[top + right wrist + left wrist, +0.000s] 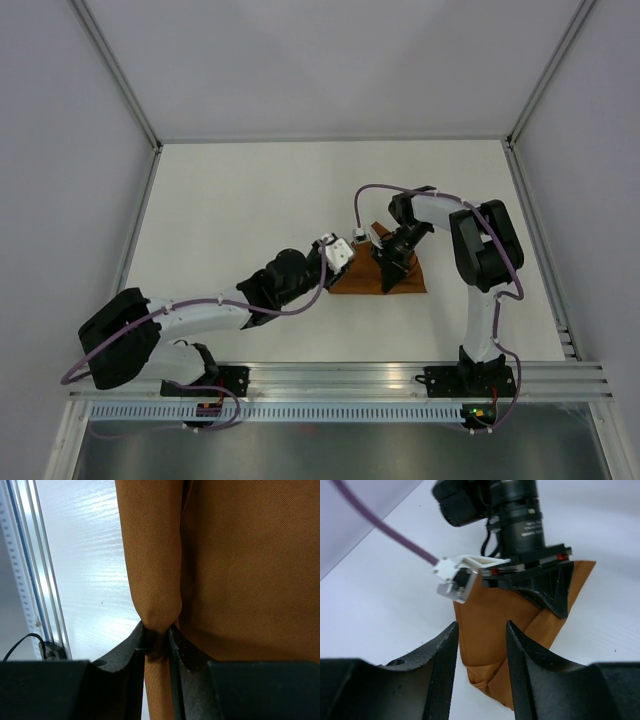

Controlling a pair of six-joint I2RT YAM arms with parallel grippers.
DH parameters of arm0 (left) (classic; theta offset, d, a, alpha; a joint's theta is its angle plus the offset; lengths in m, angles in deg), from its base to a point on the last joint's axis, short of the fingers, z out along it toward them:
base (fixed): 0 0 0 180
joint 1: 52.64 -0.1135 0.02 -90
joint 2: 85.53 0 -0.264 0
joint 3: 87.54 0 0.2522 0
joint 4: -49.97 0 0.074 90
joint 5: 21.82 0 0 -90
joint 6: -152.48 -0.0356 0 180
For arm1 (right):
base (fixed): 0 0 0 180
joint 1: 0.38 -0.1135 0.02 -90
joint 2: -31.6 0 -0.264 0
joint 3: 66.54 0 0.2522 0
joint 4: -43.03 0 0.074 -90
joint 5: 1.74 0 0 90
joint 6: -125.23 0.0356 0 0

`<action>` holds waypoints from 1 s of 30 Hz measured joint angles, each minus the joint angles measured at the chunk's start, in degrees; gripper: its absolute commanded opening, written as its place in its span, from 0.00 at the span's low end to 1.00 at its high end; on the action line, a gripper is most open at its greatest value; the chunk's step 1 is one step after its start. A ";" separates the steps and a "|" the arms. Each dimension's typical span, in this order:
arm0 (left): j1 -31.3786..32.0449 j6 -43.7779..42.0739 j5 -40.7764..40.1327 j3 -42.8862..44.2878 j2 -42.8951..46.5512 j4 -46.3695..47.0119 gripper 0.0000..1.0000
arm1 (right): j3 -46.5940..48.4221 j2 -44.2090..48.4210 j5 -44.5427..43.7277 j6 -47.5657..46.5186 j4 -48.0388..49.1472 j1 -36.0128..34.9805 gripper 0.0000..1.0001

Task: Fold the napkin, place the utensils inside, and roll it up
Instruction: Roll the napkin with the utensil

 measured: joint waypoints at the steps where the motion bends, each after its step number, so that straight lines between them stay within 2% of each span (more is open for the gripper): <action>1: 0.98 -1.86 -0.37 0.31 -0.83 0.00 0.50 | 0.28 -0.37 0.11 0.11 -0.48 0.02 0.21; 8: 9.75 -15.26 -4.04 3.87 -10.97 -1.55 0.55 | 1.86 -2.89 1.27 0.85 -3.61 0.28 0.20; 12: 11.74 -19.47 -3.34 5.05 -15.54 -3.04 0.57 | 2.16 -3.61 1.42 1.07 -4.81 0.31 0.21; 20: 11.80 -22.73 -0.15 8.04 -23.52 -3.43 0.62 | 2.56 -4.33 1.66 1.64 -5.64 0.61 0.21; 30: 11.28 -22.95 2.73 11.85 -30.40 -3.56 0.60 | 2.97 -5.27 1.92 1.84 -6.93 1.03 0.21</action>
